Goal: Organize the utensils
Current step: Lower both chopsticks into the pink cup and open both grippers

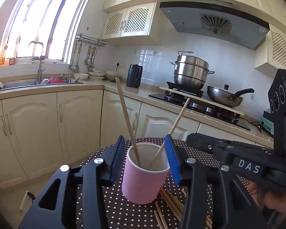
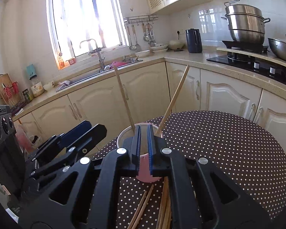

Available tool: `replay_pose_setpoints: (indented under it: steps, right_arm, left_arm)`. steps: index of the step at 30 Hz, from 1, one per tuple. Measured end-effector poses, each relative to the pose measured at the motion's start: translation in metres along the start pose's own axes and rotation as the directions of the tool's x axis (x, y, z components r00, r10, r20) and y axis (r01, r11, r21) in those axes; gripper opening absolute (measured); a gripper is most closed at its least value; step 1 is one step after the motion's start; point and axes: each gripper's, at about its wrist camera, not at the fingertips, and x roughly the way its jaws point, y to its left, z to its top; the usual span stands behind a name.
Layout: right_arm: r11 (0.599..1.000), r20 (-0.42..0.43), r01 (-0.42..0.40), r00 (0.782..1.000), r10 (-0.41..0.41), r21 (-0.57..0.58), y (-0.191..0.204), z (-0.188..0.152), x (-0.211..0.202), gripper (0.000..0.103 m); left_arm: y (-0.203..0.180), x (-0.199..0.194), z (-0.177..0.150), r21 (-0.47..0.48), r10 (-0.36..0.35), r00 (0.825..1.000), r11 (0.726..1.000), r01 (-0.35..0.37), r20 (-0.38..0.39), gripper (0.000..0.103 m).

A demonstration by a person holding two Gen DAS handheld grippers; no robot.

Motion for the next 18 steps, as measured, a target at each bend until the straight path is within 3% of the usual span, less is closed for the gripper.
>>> replay_pose_setpoints:
  steps: [6, 15, 18]
  right_arm:
    - [1.0, 0.003, 0.004, 1.0, -0.004, 0.0, 0.004, -0.01, -0.027, 0.008]
    - [0.999, -0.012, 0.04, 0.999, -0.04, 0.003, 0.004, -0.031, -0.061, 0.009]
    - [0.998, -0.021, 0.057, 0.998, -0.057, 0.003, -0.001, -0.039, -0.072, 0.019]
  left_arm:
    - [-0.009, -0.028, -0.001, 0.01, 0.026, 1.0, 1.0, -0.025, -0.016, 0.052]
    - [-0.045, -0.062, -0.011, 0.112, 0.06, 0.997, 0.992, -0.054, -0.047, 0.062]
    - [-0.05, -0.065, -0.016, 0.109, 0.051, 0.995, 0.993, -0.041, -0.091, 0.062]
